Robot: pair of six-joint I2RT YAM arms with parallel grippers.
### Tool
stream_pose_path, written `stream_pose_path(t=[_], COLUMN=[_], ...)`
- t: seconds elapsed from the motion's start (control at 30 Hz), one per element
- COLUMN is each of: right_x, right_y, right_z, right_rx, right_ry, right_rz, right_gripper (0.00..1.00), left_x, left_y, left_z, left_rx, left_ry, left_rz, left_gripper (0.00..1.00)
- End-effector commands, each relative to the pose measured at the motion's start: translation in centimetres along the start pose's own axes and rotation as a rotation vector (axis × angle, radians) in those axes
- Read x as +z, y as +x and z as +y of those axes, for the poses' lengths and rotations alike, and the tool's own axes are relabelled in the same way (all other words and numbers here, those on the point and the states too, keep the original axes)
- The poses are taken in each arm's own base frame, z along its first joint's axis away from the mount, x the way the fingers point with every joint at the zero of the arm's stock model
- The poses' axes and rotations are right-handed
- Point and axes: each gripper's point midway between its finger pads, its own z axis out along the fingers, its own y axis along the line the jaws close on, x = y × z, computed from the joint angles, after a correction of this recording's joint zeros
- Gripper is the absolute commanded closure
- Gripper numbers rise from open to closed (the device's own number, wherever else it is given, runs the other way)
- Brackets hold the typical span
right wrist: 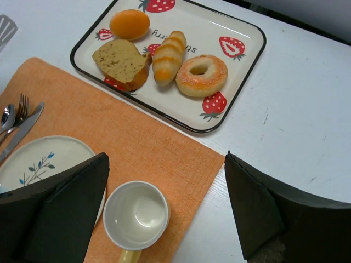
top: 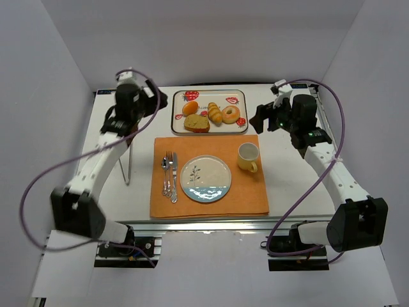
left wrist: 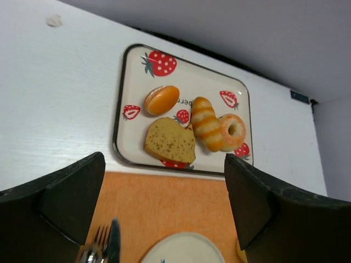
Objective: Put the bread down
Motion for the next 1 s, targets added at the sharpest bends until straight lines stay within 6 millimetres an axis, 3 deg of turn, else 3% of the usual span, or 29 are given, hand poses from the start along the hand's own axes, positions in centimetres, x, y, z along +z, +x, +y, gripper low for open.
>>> stream_pose_path(t=[0.0, 0.03, 0.07, 0.1, 0.13, 0.17, 0.2, 0.23, 0.27, 0.3, 0.33, 0.37, 0.4, 0.43, 0.6, 0.77, 0.97], right_x=[-0.3, -0.3, -1.2, -1.6, -1.9, -1.9, -2.2, -1.8, -1.9, -1.6, -0.8, -0.9, -0.7, -0.3, -0.2, -0.4, -0.7], right_y=[-1.8, -0.8, -0.7, -0.2, 0.5, 1.0, 1.2, 2.3, 1.4, 1.5, 2.2, 1.7, 1.8, 1.9, 2.6, 3.5, 3.7], right_z=[0.5, 1.6, 4.7, 5.3, 6.3, 7.2, 9.1, 9.0, 9.5, 9.8, 9.7, 10.0, 10.1, 9.9, 9.5, 9.4, 9.4], right_rx=[-0.067, -0.140, -0.224, -0.375, -0.412, -0.414, -0.387, -0.361, -0.367, -0.357, -0.326, -0.309, -0.303, -0.297, -0.299, -0.294, -0.298], right_ry=[-0.046, -0.134, -0.329, -0.401, -0.467, -0.521, -0.640, -0.651, -0.691, -0.709, -0.728, -0.749, -0.759, -0.756, -0.713, -0.695, -0.687], right_rz=[-0.069, -0.074, -0.104, -0.128, -0.133, -0.136, -0.138, -0.102, -0.114, -0.098, -0.062, -0.047, -0.036, -0.028, -0.024, -0.008, -0.007], right_gripper=[0.11, 0.11, 0.12, 0.36, 0.57, 0.81, 1.00, 1.00, 1.00, 0.99, 0.60, 0.51, 0.34, 0.26, 0.24, 0.23, 0.23], left_x=[-6.4, -7.5, -9.8, -10.5, -11.3, -12.1, -13.4, -13.5, -13.9, -14.1, -14.3, -14.4, -13.7, -13.2, -11.5, -8.0, -4.9], left_y=[1.7, 2.0, 2.2, 3.5, 3.9, 3.8, 4.1, 4.1, 4.5, 4.9, 5.2, 6.2, 7.8, 10.2, 11.7, 13.3, 15.3], left_z=[4.8, 5.9, 7.4, 9.2, 10.1, 11.4, 12.8, 13.4, 14.4, 15.2, 17.5, 18.5, 19.6, 21.5, 23.8, 23.6, 25.6], left_rx=[0.026, 0.024, 0.019, 0.023, 0.024, 0.015, 0.021, 0.011, 0.027, 0.034, 0.016, 0.041, 0.045, 0.077, 0.198, 0.306, 0.316], left_ry=[-0.147, -0.184, -0.233, -0.282, -0.300, -0.327, -0.346, -0.360, -0.387, -0.409, -0.471, -0.490, -0.509, -0.552, -0.580, -0.407, -0.420], left_rz=[-0.015, -0.018, -0.017, 0.013, 0.029, 0.028, 0.040, 0.041, 0.063, 0.085, 0.110, 0.169, 0.247, 0.393, 0.521, 0.576, 0.610], left_gripper=[0.02, 0.02, 0.02, 0.02, 0.09, 0.21, 0.61, 0.82, 0.95, 1.00, 1.00, 0.90, 0.72, 0.23, 0.16, 0.14, 0.14])
